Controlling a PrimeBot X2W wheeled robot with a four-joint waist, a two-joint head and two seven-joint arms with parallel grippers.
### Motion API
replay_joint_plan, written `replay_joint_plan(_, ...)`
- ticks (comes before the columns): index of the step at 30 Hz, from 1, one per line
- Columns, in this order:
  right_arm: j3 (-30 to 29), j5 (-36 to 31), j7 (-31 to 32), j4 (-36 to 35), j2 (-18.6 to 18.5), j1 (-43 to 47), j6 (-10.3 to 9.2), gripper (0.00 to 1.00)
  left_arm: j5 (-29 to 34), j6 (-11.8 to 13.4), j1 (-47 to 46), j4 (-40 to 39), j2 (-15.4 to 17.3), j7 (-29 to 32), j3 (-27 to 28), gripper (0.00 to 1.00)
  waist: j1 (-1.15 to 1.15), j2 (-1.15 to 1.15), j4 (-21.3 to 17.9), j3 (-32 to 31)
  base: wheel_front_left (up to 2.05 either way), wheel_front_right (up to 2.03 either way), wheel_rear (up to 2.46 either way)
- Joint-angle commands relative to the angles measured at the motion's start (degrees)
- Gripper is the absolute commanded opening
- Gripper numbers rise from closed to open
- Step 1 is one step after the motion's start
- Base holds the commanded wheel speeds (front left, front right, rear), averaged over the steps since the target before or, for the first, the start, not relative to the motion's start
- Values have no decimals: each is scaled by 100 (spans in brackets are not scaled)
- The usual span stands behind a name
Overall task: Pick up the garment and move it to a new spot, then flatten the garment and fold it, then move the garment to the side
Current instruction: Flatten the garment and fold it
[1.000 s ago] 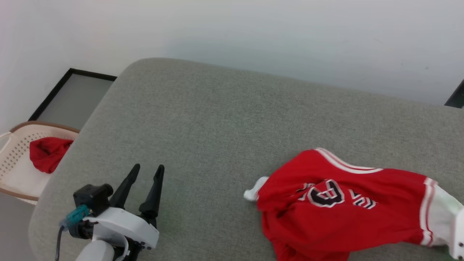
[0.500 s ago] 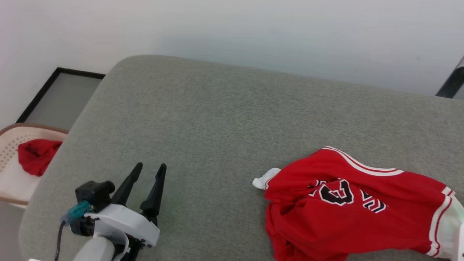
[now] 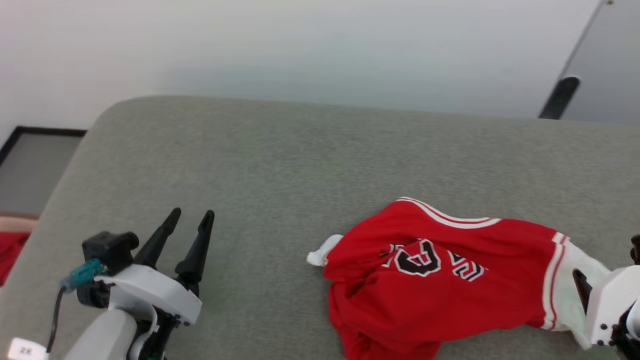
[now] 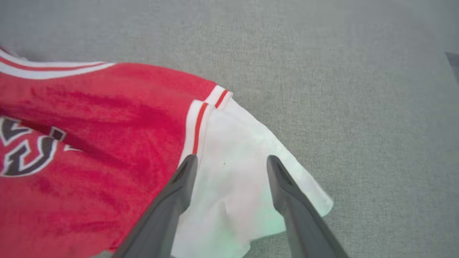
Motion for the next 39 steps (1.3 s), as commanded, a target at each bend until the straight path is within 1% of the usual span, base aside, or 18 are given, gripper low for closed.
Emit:
replay_joint_plan(1, 37, -60, -215, -134, 60, 98, 0, 100, -52, -17, -93, -9, 65, 32, -48, 100, 0, 0, -313, -45, 0, 0, 0)
replay_joint_plan(5, 115, -242, -1103, -504, 208, 126, 0, 100, -198, -17, -250, -47, 176, 186, -190, 100, 0, 0, -594, -4, 0, 0, 0)
replay_joint_plan(8, 168, -416, -1782, -619, 312, 143, 0, 100, -503, -17, -421, -130, 218, 493, -260, 100, 0, 0, -809, 62, 0, 0, 0)
replay_joint_plan(12, 277, -543, -2405, -616, 518, 78, 0, 100, -1047, -17, -736, -361, 360, 1108, -436, 100, 0, 0, -1086, 177, 0, 0, 0)
replay_joint_plan(14, 353, -567, -2575, -573, 601, 8, 0, 100, -1393, -17, -921, -470, 406, 1583, -592, 100, 0, 0, -1211, 244, 0, 0, 0)
replay_joint_plan(15, 353, -567, -2575, -573, 601, 8, 0, 100, -1393, -17, -921, -470, 406, 1583, -592, 100, 0, 0, -1211, 244, 0, 0, 0)
replay_joint_plan(17, 404, -576, -2657, -528, 660, -48, 0, 100, -1692, -17, -1125, -393, 506, 2104, -627, 100, 0, 0, -1328, 315, 0, 0, 0)
replay_joint_plan(19, 481, -564, -2679, -487, 706, -94, 0, 100, -2053, -16, -1322, -295, 511, 2857, -810, 100, 0, 0, -1442, 384, 0, 0, 0)
replay_joint_plan(21, 544, -536, -2673, -438, 719, -139, 0, 100, -2309, 55, -1610, -130, 530, 3606, -913, 100, 0, 0, -1544, 460, 0, 0, 0)
replay_joint_plan(24, 601, -490, -2669, -394, 743, -229, 0, 100, -2514, 281, -1959, 92, 533, 4542, -1097, 100, 0, 0, -1696, 592, 0, 0, 0)
replay_joint_plan(26, 637, -458, -2679, -361, 769, -267, 0, 100, -2604, 421, -2177, 177, 494, 5014, -1193, 100, 0, 0, -1787, 680, 0, 0, 0)
replay_joint_plan(30, 673, -413, -2657, -297, 817, -326, 0, 100, -2639, 699, -2470, 346, 502, 5683, -1352, 100, 0, 0, -1957, 852, 0, 0, 0)
replay_joint_plan(32, 669, -389, -2683, -247, 832, -355, 0, 100, -2615, 767, -2577, 401, 481, 5928, -1450, 100, 0, 0, -2015, 922, 0, 0, 0)
replay_joint_plan(35, 675, -370, -2719, -178, 853, -424, 0, 100, -2533, 759, -2698, 474, 503, 6145, -1585, 100, 0, 0, -2096, 1013, 0, 0, 0)
replay_joint_plan(39, 657, -370, -2763, -94, 881, -438, 0, 100, -2533, 822, -2704, 631, 429, 6379, -1721, 100, 0, 0, -2161, 1089, 0, 0, 0)
